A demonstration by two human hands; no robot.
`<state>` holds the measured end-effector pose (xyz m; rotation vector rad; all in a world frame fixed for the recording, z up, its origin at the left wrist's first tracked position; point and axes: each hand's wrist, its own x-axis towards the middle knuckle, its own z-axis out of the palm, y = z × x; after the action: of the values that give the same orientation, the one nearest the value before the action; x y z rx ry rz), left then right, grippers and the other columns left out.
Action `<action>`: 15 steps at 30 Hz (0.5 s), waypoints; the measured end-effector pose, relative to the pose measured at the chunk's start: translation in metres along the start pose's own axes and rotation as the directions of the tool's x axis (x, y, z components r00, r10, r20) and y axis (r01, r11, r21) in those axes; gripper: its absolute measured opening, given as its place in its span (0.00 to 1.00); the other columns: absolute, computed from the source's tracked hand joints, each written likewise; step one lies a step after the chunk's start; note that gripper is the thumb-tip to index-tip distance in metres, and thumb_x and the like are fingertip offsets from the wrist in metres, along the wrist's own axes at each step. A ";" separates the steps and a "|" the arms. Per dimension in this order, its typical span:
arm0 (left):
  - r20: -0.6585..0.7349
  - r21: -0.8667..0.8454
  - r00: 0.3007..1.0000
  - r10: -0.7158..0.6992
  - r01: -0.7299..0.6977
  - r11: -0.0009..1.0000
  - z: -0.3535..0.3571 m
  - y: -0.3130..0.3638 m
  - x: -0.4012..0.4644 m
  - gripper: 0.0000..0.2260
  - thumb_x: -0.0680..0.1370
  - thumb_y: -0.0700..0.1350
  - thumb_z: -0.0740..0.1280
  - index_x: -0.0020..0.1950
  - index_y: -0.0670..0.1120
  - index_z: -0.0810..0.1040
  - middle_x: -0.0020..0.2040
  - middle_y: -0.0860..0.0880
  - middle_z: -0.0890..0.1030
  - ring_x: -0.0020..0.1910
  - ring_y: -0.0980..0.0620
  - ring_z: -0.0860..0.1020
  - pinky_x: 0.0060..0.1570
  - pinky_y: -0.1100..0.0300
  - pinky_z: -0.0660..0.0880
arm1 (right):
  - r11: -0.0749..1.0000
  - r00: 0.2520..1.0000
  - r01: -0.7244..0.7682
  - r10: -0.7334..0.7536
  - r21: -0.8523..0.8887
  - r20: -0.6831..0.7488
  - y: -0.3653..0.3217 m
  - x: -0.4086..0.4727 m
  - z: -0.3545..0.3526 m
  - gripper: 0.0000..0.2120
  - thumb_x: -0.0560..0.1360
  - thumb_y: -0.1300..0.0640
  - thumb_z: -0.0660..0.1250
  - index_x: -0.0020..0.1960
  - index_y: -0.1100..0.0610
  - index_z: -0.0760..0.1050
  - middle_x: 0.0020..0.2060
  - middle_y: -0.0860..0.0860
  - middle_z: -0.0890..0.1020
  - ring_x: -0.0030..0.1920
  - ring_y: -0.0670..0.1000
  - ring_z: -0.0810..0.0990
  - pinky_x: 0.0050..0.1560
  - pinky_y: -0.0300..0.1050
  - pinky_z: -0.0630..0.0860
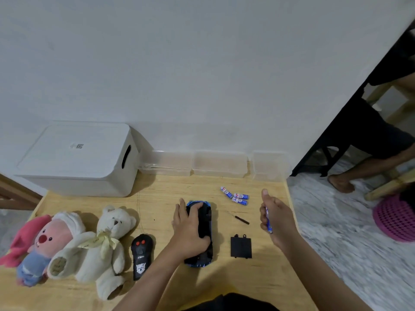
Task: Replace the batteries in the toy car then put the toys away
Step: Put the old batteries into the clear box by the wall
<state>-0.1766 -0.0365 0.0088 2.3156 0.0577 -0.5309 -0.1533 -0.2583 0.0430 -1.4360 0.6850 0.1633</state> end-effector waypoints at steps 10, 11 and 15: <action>-0.024 0.041 0.960 0.280 -0.279 0.959 0.028 0.095 0.097 0.33 0.71 0.48 0.68 0.72 0.53 0.57 0.77 0.56 0.41 0.75 0.50 0.44 0.72 0.47 0.57 | 0.385 0.803 0.340 -0.594 -0.858 0.052 -0.037 0.093 -0.057 0.18 0.74 0.50 0.69 0.63 0.49 0.76 0.46 0.48 0.83 0.45 0.50 0.80 0.39 0.39 0.69; -0.016 0.060 0.952 0.305 -0.303 0.951 0.031 0.104 0.108 0.33 0.71 0.48 0.67 0.73 0.53 0.56 0.77 0.57 0.42 0.75 0.50 0.44 0.73 0.48 0.57 | 0.331 0.814 0.330 -0.574 -0.884 0.089 -0.039 0.103 -0.061 0.20 0.74 0.50 0.69 0.66 0.48 0.74 0.51 0.48 0.83 0.46 0.50 0.81 0.40 0.39 0.69; 0.036 0.189 0.923 0.384 -0.384 0.904 0.041 0.132 0.150 0.34 0.75 0.50 0.67 0.76 0.49 0.53 0.78 0.53 0.43 0.76 0.51 0.45 0.75 0.46 0.47 | 0.221 0.875 0.344 -0.428 -0.913 0.226 -0.043 0.135 -0.071 0.26 0.75 0.50 0.67 0.71 0.43 0.65 0.72 0.41 0.66 0.57 0.46 0.78 0.52 0.42 0.73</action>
<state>-0.0289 -0.1768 0.0121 2.4281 -0.4616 -0.3416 -0.0477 -0.3721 0.0105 -2.7677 0.1811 0.1049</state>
